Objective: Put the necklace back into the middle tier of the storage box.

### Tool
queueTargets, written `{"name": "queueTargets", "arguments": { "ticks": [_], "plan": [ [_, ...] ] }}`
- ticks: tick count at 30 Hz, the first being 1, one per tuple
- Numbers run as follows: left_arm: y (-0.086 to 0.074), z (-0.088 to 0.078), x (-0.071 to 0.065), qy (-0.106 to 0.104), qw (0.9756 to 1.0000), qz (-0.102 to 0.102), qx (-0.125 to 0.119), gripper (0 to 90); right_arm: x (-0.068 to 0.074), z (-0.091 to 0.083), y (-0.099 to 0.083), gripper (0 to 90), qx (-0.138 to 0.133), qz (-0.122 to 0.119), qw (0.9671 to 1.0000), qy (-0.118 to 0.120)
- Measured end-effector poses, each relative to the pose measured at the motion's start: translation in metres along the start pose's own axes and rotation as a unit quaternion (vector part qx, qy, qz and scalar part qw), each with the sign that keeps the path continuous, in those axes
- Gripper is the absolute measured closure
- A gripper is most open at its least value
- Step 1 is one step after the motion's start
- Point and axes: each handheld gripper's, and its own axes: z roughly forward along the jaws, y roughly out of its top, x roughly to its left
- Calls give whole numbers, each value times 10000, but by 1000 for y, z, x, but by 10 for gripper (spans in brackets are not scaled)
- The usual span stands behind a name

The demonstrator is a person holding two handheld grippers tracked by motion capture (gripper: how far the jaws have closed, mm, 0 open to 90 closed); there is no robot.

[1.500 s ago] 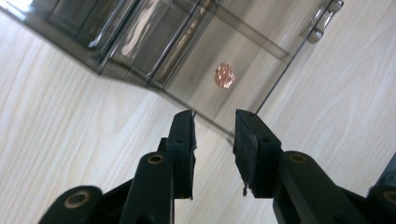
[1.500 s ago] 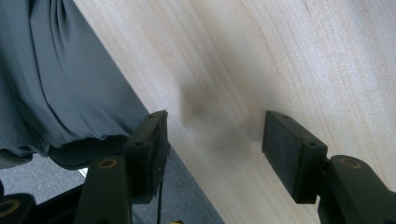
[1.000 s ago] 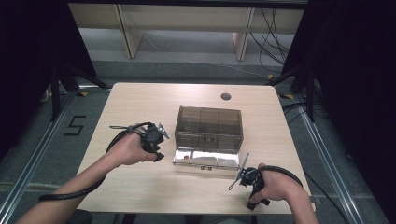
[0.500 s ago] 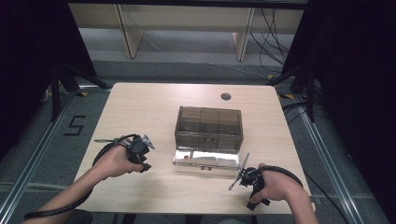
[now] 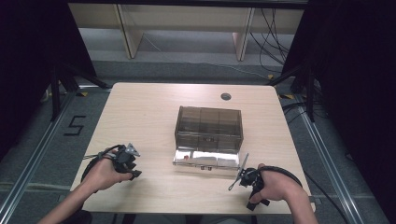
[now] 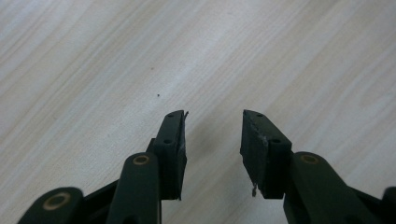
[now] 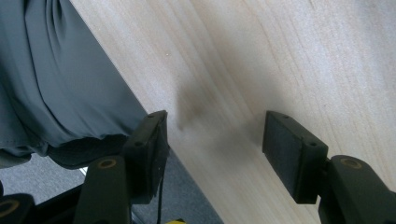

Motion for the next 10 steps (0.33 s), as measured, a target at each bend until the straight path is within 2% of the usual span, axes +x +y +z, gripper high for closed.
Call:
{"name": "queueTargets", "arguments": {
  "ticks": [1, 2, 3, 6, 7, 9, 10],
  "plan": [
    [-3, 1, 0, 39, 9997, -141, -172, 594, 3, 1, 1, 412, -64, 81, 9999, 83],
    [-3, 1, 0, 39, 9997, -141, -172, 593, 2, 1, 1, 412, -113, -1, 9999, 84],
    [-7, 2, 0, 66, 9992, -172, -357, 592, 2, 1, 1, 412, -135, -40, 9999, 89],
    [-9, 1, -1, 101, 9981, -163, -580, 593, 2, 0, 1, 412, -132, 27, 9999, 101],
    [-10, 1, -3, 117, 9969, -255, -730, 579, 0, 0, 0, 413, -145, 24, 9999, 73],
    [-10, 1, -2, 120, 9965, -256, -792, 564, 1, 0, 0, 414, -146, 74, 9998, 86],
    [-10, 1, -2, 93, 9965, -270, -781, 554, -2, -3, -2, 418, -269, -11, 9996, 41]
  ]
}}
